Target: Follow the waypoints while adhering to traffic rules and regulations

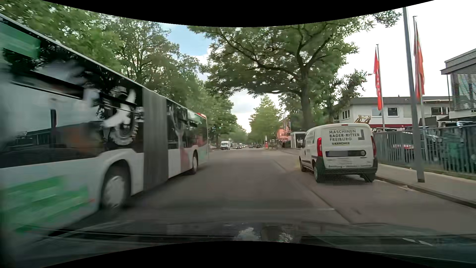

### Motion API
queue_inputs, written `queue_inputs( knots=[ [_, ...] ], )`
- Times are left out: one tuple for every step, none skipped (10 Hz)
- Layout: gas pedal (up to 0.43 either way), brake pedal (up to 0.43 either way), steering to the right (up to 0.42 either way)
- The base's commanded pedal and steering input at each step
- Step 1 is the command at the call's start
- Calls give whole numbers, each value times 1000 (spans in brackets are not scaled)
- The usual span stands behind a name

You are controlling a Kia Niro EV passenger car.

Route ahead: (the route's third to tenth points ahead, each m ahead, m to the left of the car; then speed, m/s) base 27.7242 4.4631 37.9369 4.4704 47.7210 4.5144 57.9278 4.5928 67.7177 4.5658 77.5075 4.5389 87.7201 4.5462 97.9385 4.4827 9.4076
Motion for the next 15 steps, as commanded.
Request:
queue_inputs(
  knots=[
    [98,0,-2],
    [98,0,-2],
    [98,0,-2],
    [98,0,-2],
    [98,0,-2],
    [98,0,-2],
    [98,0,-2],
    [98,0,-2],
    [98,0,-2],
    [98,0,-2],
    [98,0,-2],
    [98,0,-2],
    [98,0,-2],
    [98,0,-7],
    [98,0,-9]
  ],
)
